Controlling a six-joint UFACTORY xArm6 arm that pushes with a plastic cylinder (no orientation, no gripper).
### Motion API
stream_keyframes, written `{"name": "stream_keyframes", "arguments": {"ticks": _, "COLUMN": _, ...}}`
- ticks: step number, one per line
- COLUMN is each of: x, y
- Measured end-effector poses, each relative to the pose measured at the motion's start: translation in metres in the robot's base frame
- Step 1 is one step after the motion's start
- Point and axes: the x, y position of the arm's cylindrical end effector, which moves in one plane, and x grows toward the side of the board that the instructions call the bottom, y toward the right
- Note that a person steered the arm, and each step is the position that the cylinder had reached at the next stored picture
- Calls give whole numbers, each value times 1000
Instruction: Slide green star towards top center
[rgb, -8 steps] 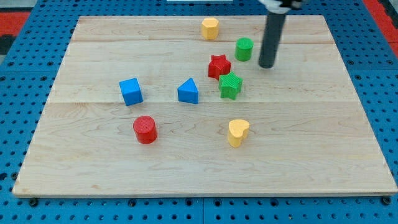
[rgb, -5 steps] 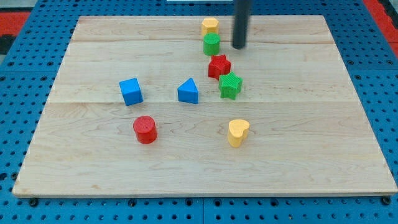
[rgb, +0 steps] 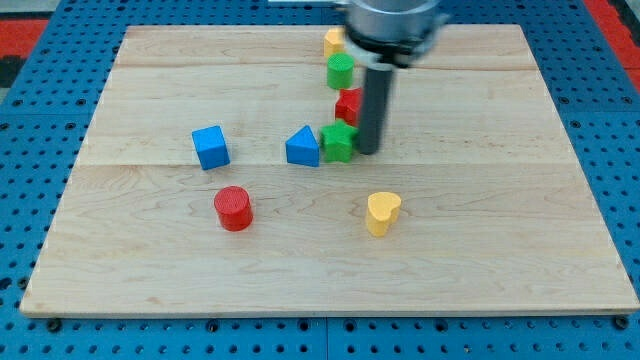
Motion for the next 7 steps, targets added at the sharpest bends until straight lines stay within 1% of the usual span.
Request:
{"name": "stream_keyframes", "arguments": {"ticks": 1, "x": -23, "y": -54}}
{"name": "stream_keyframes", "arguments": {"ticks": 2, "x": 5, "y": -55}}
{"name": "stream_keyframes", "arguments": {"ticks": 3, "x": -9, "y": -100}}
{"name": "stream_keyframes", "arguments": {"ticks": 4, "x": -57, "y": -136}}
{"name": "stream_keyframes", "arguments": {"ticks": 5, "x": -60, "y": -140}}
{"name": "stream_keyframes", "arguments": {"ticks": 6, "x": -64, "y": -92}}
{"name": "stream_keyframes", "arguments": {"ticks": 7, "x": -87, "y": -89}}
